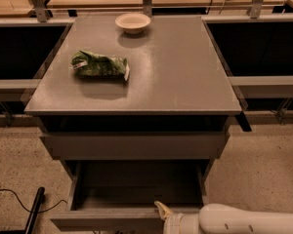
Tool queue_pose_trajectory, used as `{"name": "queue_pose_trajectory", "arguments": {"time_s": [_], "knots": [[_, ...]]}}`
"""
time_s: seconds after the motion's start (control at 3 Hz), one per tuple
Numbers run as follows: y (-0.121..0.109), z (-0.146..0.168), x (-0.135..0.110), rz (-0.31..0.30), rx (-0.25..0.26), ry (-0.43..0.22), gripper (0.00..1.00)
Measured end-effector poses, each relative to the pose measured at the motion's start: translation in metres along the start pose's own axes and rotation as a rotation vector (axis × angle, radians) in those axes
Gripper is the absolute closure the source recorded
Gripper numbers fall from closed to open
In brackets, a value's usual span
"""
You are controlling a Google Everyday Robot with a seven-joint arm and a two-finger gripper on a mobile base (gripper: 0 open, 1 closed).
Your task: Close middle drawer
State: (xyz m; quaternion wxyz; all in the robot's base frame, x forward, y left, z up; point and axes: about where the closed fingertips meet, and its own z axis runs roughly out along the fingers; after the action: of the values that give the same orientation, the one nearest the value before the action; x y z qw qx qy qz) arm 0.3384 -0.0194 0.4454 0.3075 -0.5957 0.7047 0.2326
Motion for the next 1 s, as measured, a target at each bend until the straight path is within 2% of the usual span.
{"name": "queue_pose_trajectory", "arguments": {"time_s": [0.33, 0.67, 1.0], "knots": [[-0.005, -0.013, -0.004, -0.005, 0.045, -0.006, 0.0], [-0.009, -0.038, -0.015, -0.023, 0.119, -0.034, 0.02], [0.006, -0.032, -0.016, -0.034, 0.14, -0.01, 0.24]]}}
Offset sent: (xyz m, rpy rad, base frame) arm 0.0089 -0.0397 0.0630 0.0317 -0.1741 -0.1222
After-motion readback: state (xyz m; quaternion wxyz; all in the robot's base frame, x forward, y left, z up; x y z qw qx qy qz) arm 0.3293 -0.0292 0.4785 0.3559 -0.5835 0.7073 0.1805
